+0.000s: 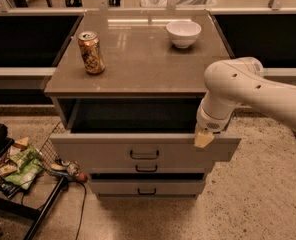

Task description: Open top drawer

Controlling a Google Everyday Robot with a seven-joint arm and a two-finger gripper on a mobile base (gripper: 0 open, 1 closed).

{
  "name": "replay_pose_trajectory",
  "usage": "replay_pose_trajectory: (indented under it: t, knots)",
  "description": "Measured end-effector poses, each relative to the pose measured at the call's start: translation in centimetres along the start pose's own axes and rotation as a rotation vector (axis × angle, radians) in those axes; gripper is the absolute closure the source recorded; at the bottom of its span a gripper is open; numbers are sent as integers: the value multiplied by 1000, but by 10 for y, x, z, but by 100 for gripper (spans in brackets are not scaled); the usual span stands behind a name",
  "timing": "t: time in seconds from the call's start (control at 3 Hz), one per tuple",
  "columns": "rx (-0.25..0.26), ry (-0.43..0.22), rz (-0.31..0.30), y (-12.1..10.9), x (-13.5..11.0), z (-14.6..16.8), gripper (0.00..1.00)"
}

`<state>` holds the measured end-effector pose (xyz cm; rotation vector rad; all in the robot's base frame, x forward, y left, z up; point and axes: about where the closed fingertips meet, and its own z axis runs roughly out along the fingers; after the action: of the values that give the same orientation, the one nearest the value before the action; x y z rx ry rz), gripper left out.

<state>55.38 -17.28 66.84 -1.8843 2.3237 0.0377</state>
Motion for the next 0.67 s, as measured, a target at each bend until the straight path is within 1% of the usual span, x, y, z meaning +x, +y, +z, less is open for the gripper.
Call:
replay_pose_trajectory:
  t: [0.33, 0.67]
  knots:
    - [0, 0, 0, 0, -1, -5, 84]
    - [0, 0, 0, 0, -1, -5, 60]
